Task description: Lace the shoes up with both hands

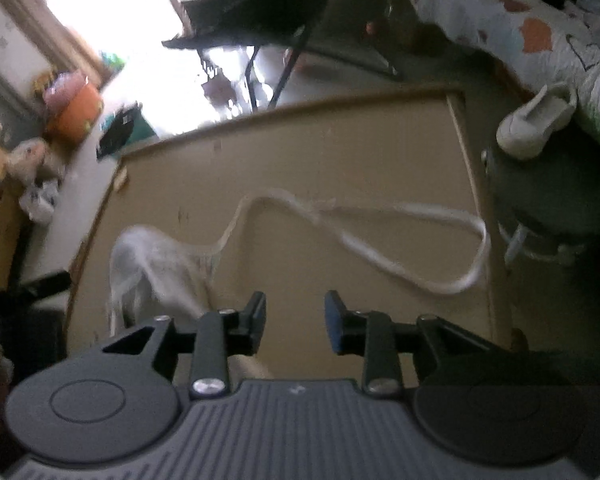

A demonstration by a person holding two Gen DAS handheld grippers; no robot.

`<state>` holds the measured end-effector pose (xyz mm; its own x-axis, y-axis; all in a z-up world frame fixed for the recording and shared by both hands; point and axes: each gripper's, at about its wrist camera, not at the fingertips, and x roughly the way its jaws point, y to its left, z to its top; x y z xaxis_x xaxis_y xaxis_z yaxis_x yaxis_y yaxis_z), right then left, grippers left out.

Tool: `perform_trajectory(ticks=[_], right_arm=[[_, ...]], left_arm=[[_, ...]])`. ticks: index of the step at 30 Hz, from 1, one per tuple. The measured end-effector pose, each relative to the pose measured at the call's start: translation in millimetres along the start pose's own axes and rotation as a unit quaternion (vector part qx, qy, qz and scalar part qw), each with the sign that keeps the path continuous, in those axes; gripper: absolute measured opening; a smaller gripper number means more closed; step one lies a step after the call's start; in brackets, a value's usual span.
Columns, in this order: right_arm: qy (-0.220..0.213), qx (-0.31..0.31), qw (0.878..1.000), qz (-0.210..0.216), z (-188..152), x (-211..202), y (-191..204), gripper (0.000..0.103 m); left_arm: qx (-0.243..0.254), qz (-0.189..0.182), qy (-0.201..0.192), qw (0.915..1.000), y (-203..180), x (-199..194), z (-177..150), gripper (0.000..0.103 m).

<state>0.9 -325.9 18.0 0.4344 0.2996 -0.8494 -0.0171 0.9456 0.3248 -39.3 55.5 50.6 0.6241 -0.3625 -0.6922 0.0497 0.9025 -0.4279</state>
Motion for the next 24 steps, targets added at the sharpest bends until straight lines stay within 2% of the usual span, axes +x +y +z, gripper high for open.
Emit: perform_trajectory(ticks=[1,3,6,7,9,12,14,16,19,22,23,24], right_arm=[[0.005,-0.006,1.000,-0.004,-4.3,0.4,2.6,0.032],[0.015,-0.019,1.000,-0.006,-12.7,1.8,8.7,0.032],[0.004,-0.035,0.999,-0.021,-22.2,-0.8,15.9,0.032],[0.005,-0.037,0.999,-0.022,-23.7,-2.0,17.0,0.032],[0.010,-0.037,0.999,-0.020,-27.4,-4.5,18.2,0.032],[0.017,-0.045,0.999,-0.010,-36.3,-8.6,20.3,0.032],[0.013,-0.033,0.999,-0.013,-43.6,-11.2,18.2,0.032],[0.016,-0.023,1.000,-0.013,-47.4,-11.6,15.5,0.032],[0.018,-0.015,1.000,-0.012,-50.2,-12.9,13.8,0.032],[0.016,-0.016,1.000,-0.016,-53.5,-13.8,16.6,0.032],[0.016,-0.017,1.000,-0.018,-54.0,-13.6,17.6,0.032],[0.015,-0.019,0.999,-0.020,-54.1,-13.4,18.9,0.032]], left_arm=[[0.012,-0.003,0.014,0.9998,-4.3,-1.3,-6.6,0.058],[0.080,0.011,0.039,0.9960,-22.2,-0.5,-19.4,0.058],[0.191,0.043,0.082,0.9771,-52.0,11.3,-37.4,0.058],[0.216,0.053,0.098,0.9700,-59.5,16.6,-42.0,0.058],[0.241,0.068,0.107,0.9622,-69.2,21.3,-48.4,0.057],[0.266,0.066,0.115,0.9547,-77.0,22.1,-54.2,0.055],[0.276,0.086,0.130,0.9485,-77.3,27.6,-56.7,0.053],[0.273,0.097,0.135,0.9476,-74.8,31.3,-57.3,0.053],[0.261,0.100,0.128,0.9516,-68.5,31.2,-51.2,0.051],[0.258,0.101,0.134,0.9514,-64.2,36.2,-49.3,0.026],[0.258,0.100,0.137,0.9510,-63.0,38.3,-49.1,0.014],[0.258,0.100,0.140,0.9507,-61.7,40.4,-48.8,0.012]])
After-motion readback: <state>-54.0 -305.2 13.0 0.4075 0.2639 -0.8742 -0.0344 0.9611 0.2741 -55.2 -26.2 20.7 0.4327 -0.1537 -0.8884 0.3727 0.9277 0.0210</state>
